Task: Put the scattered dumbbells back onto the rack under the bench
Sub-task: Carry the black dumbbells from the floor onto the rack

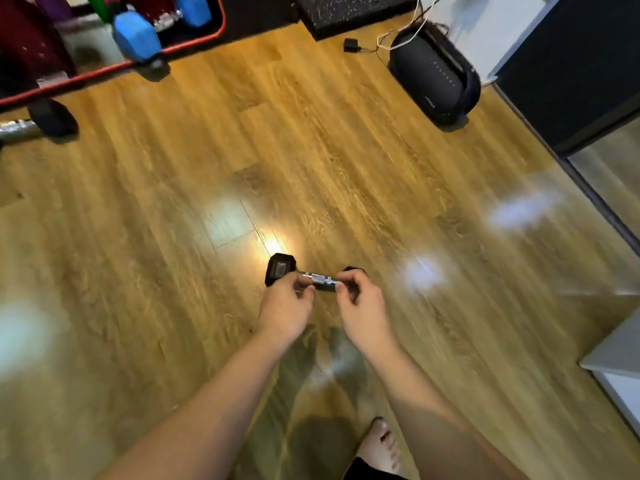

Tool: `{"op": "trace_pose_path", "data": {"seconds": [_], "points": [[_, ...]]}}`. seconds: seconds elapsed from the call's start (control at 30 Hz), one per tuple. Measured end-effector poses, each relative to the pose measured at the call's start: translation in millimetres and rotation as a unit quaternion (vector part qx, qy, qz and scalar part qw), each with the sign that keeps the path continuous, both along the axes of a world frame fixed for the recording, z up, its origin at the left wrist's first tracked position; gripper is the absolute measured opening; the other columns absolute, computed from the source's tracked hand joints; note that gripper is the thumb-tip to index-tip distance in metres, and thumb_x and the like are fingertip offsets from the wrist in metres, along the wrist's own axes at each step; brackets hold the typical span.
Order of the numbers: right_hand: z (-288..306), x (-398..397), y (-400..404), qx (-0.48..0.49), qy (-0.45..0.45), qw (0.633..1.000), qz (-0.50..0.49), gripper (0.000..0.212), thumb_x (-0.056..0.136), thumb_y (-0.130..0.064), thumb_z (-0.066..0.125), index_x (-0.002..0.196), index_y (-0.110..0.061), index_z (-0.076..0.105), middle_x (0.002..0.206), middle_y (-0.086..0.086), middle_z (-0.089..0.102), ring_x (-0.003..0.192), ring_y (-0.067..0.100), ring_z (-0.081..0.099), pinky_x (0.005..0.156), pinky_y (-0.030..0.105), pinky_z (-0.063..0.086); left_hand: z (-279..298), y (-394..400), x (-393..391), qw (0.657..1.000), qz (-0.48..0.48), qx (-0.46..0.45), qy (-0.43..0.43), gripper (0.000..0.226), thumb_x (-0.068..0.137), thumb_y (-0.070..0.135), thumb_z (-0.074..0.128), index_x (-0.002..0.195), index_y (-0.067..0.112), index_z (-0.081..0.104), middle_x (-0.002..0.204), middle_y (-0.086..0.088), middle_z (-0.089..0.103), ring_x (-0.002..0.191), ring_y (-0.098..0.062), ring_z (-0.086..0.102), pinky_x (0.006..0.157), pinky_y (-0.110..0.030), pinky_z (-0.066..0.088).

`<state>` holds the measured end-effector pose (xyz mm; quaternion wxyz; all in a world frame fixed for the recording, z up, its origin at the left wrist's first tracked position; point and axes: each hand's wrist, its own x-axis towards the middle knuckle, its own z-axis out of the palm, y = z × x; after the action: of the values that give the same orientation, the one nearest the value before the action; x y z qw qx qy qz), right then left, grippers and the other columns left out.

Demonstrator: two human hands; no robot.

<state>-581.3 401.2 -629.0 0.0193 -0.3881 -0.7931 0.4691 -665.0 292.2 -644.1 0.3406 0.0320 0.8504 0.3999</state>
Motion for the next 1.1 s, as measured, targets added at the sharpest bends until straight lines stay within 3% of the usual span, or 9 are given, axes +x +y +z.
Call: {"op": "trace_pose_path", "data": {"seconds": [0.13, 0.27, 0.33, 0.47, 0.57, 0.77, 0.83, 0.97, 1.1], "points": [[-113, -12, -17, -0.123, -0.022, 0.985, -0.117, 0.009, 0.095, -0.01, 0.061, 0.091, -0.016, 0.066, 0.072, -0.01, 0.061, 0.062, 0.001, 0.055, 0.063, 0.02, 0.043, -110, 17, -6, 0.976, 0.151, 0.042, -0.15, 0.019, 0.092, 0.019, 0.058, 0.099, 0.009, 0.072, 0.09, -0.01, 0.072, 0.085, -0.028, 0.065, 0.078, -0.031, 0.049], [-195, -28, -16, -0.306, -0.059, 0.917, -0.247, 0.015, 0.095, -0.023, 0.06, 0.085, -0.015, 0.068, 0.069, 0.002, 0.06, 0.054, 0.018, 0.052, 0.052, 0.029, 0.043, -179, 37, 0, 0.943, 0.228, 0.087, -0.227, 0.018, 0.099, 0.015, 0.051, 0.096, 0.009, 0.067, 0.064, -0.001, 0.064, 0.052, -0.015, 0.057, 0.045, -0.019, 0.043], [-217, -36, -8, -0.382, -0.056, 0.871, -0.303, 0.019, 0.099, -0.025, 0.059, 0.086, -0.013, 0.065, 0.071, 0.005, 0.06, 0.057, 0.02, 0.051, 0.054, 0.031, 0.043, -203, 48, 1, 0.918, 0.273, 0.107, -0.266, 0.019, 0.101, 0.02, 0.05, 0.09, 0.01, 0.064, 0.05, 0.001, 0.062, 0.039, -0.013, 0.051, 0.039, -0.019, 0.038], [-241, -52, 2, -0.431, -0.005, 0.806, -0.405, 0.019, 0.1, -0.023, 0.059, 0.091, -0.007, 0.06, 0.09, 0.017, 0.071, 0.077, 0.028, 0.062, 0.072, 0.038, 0.053, -238, 65, -5, 0.874, 0.352, 0.154, -0.297, 0.016, 0.1, 0.023, 0.053, 0.105, 0.01, 0.061, 0.069, -0.007, 0.062, 0.048, -0.017, 0.052, 0.045, -0.024, 0.04], [-243, -65, 2, -0.449, 0.046, 0.763, -0.463, 0.018, 0.101, -0.019, 0.057, 0.113, -0.006, 0.056, 0.077, 0.015, 0.063, 0.068, 0.027, 0.064, 0.068, 0.038, 0.056, -246, 71, -15, 0.843, 0.414, 0.173, -0.298, 0.019, 0.1, 0.026, 0.054, 0.098, 0.008, 0.059, 0.064, -0.007, 0.057, 0.035, -0.014, 0.049, 0.037, -0.019, 0.04], [-240, -67, 3, -0.458, 0.029, 0.753, -0.471, 0.018, 0.102, -0.025, 0.056, 0.108, -0.008, 0.055, 0.071, 0.012, 0.063, 0.058, 0.019, 0.059, 0.068, 0.034, 0.056, -239, 72, -18, 0.794, 0.454, 0.213, -0.343, 0.028, 0.103, 0.03, 0.05, 0.081, 0.013, 0.057, 0.07, -0.004, 0.064, 0.048, -0.015, 0.052, 0.038, -0.02, 0.039], [-241, -66, 2, -0.465, 0.032, 0.75, -0.469, 0.017, 0.103, -0.027, 0.055, 0.104, -0.009, 0.055, 0.073, 0.011, 0.062, 0.061, 0.019, 0.059, 0.079, 0.036, 0.057, -240, 72, -18, 0.787, 0.458, 0.216, -0.352, 0.026, 0.102, 0.031, 0.05, 0.09, 0.01, 0.06, 0.079, -0.006, 0.067, 0.044, -0.014, 0.054, 0.035, -0.017, 0.04], [-242, -65, 1, -0.467, 0.036, 0.751, -0.465, 0.021, 0.102, -0.029, 0.055, 0.112, -0.01, 0.057, 0.075, 0.009, 0.063, 0.062, 0.017, 0.059, 0.061, 0.031, 0.052, -243, 72, -14, 0.784, 0.463, 0.223, -0.349, 0.03, 0.102, 0.033, 0.051, 0.112, 0.009, 0.064, 0.098, -0.008, 0.069, 0.03, -0.007, 0.05, 0.031, -0.012, 0.035], [-239, -61, -3, -0.469, 0.042, 0.752, -0.462, 0.023, 0.103, -0.029, 0.053, 0.105, -0.007, 0.058, 0.071, 0.009, 0.063, 0.059, 0.017, 0.058, 0.062, 0.03, 0.051, -238, 68, -11, 0.777, 0.468, 0.23, -0.354, 0.035, 0.101, 0.036, 0.052, 0.117, 0.008, 0.067, 0.107, -0.008, 0.071, 0.035, -0.006, 0.053, 0.033, -0.013, 0.039]]}}
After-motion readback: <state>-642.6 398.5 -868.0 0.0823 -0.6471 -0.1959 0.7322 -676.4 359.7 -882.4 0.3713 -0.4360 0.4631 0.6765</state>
